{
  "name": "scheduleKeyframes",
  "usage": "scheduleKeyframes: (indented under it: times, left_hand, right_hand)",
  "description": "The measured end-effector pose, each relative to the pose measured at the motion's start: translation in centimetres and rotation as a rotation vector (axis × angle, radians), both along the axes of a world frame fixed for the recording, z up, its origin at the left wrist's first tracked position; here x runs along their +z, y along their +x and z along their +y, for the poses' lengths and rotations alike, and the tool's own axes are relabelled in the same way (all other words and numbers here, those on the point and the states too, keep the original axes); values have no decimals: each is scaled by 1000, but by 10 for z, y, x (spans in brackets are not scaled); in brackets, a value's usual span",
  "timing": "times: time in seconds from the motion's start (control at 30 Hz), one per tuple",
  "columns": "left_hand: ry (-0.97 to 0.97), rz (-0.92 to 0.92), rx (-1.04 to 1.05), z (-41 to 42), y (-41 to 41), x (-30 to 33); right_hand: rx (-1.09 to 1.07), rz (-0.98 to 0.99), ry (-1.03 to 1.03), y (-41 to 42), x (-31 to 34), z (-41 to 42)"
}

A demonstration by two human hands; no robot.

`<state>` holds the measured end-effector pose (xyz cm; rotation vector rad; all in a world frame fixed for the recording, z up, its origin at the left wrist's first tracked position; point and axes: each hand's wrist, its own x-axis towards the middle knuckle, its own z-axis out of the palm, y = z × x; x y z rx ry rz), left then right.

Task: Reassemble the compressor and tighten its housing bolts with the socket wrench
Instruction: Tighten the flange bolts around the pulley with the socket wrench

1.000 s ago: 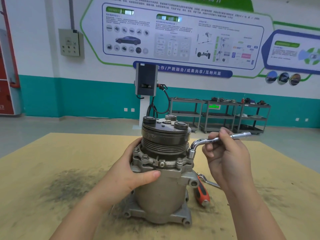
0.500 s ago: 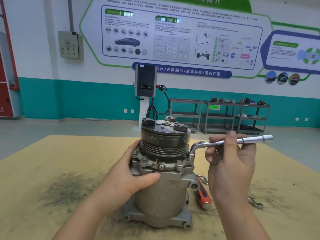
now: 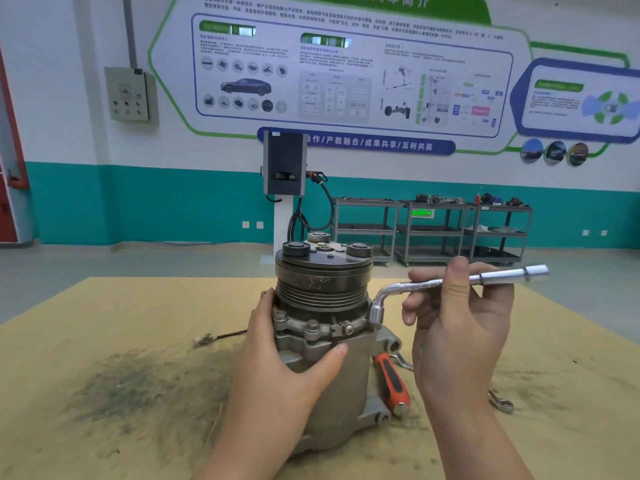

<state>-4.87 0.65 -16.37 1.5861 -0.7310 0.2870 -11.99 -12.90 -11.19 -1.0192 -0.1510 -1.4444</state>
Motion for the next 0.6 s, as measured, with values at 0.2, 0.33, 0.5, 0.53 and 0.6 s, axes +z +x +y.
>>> scheduleKeyframes:
  times: [0.2, 0.33, 0.5, 0.53, 0.6]
  left_hand:
    - [-42, 11, -104, 4, 4, 5]
    - [-104, 91, -187, 8, 14, 0]
    - [-65, 85, -225, 11, 16, 0]
    - [-59, 83, -222, 11, 16, 0]
    - [-47, 86, -217, 10, 17, 0]
  right_hand:
    - [-70, -37, -57, 0, -1, 0]
    - [-71, -9, -80, 1, -1, 1]
    - [27, 70, -48, 2, -1, -5]
    - [54, 90, -24, 2, -1, -8]
    - [95, 103, 36, 2, -1, -12]
